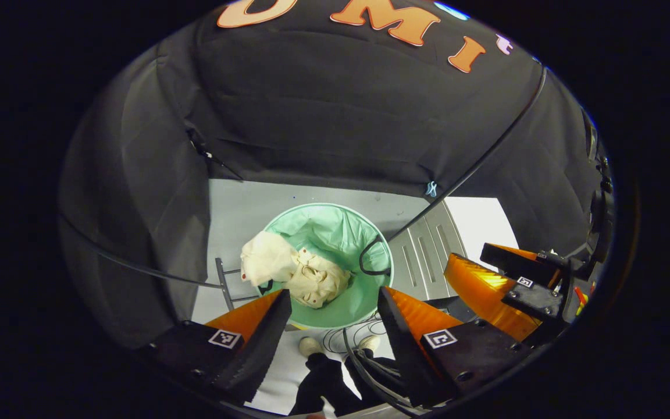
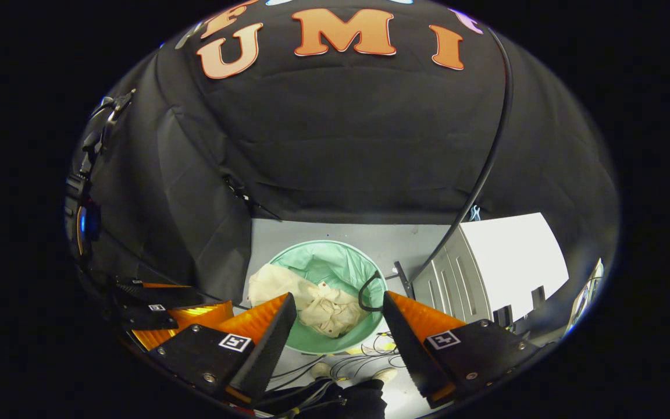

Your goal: Grasp the clothes on the hanger with both hands and then place them into the laundry hamper below.

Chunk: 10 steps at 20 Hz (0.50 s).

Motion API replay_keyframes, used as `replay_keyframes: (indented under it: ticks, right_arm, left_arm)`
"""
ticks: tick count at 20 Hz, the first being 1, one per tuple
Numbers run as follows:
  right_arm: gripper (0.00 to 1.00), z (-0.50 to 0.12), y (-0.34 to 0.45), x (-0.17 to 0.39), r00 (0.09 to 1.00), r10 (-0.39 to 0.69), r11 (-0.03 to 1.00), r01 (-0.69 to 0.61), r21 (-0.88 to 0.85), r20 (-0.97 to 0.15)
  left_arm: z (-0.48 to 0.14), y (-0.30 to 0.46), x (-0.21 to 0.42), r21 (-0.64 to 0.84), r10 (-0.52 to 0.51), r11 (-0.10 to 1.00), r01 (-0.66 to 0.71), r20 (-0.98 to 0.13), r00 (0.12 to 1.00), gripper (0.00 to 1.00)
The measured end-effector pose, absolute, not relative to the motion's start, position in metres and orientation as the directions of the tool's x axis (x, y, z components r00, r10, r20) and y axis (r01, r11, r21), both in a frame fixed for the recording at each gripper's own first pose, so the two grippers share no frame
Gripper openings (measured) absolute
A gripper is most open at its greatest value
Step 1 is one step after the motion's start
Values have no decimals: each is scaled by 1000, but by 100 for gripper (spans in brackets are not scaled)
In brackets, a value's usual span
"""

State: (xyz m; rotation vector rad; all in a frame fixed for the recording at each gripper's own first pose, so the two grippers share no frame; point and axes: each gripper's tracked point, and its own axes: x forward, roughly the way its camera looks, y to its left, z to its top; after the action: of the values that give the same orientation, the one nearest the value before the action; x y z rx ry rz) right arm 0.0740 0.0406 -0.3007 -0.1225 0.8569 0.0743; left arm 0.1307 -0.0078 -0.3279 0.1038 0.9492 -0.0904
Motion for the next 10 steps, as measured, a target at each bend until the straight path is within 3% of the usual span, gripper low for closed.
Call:
replay_keyframes:
  ticks: [10]
  right_arm:
    - [94,-265,40,54,694,37,976,-180,-124,-719]
  left_arm:
    - [-299,14,97,83,15,993,81,-785,619,98]
